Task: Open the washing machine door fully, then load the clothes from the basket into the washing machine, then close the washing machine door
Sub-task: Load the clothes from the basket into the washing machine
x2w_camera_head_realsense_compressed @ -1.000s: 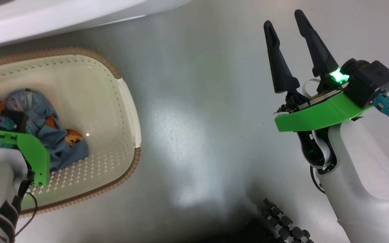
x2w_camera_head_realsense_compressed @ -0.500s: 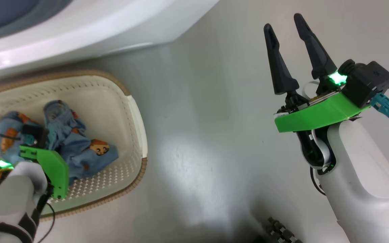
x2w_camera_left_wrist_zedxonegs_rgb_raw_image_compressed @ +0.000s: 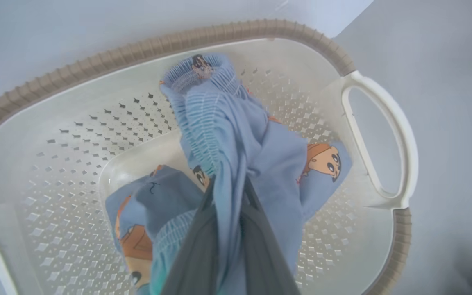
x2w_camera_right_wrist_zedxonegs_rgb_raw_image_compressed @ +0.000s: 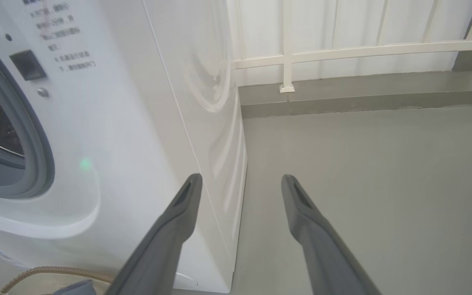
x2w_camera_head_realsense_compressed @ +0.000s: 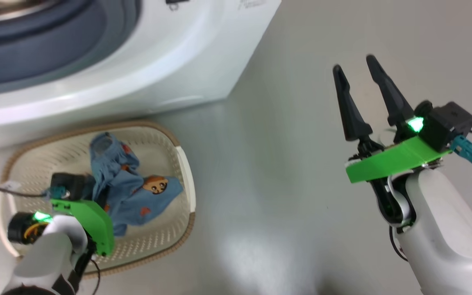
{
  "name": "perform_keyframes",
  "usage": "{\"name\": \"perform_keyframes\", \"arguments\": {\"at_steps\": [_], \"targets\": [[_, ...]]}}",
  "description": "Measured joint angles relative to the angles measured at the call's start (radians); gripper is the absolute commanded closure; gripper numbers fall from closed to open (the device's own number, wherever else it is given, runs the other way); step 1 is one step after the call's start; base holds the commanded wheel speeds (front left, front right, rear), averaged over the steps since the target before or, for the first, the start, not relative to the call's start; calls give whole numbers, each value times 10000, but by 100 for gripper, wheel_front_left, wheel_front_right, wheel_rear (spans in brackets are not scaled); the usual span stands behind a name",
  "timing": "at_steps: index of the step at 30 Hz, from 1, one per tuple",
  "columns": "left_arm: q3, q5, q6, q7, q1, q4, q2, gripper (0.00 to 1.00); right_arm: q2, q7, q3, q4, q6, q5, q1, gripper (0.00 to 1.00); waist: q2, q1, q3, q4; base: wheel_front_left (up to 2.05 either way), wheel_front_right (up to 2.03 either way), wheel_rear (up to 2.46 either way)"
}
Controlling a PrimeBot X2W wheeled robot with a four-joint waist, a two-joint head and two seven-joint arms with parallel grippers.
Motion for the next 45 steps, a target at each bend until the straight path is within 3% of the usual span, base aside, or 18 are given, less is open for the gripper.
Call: {"name": "perform_keyframes", "arguments": {"at_steps": [17,27,37,45], "targets": [[-8,-1684,-67,-729,1444,-1728,-372,100,-516,2,-140,410,0,514,1307,0,0,-1,-2430,650,0,0,0],[855,-1896,-59,-815,2368,-3783,-380,100,-980,2,-117,596,0,635,1923,0,0,0,-3672,1139,0,0,0],[2044,-1453,679,-815,4031,-6706,-353,100,-1097,2,-69,671,0,1068,2580,0,0,0,-4833,1657,0,0,0],[2416,-1149,1321,-817,5045,-8682,-171,100,-1131,2,-82,616,0,1137,3000,0,0,0,-5433,2046,0,0,0]]}}
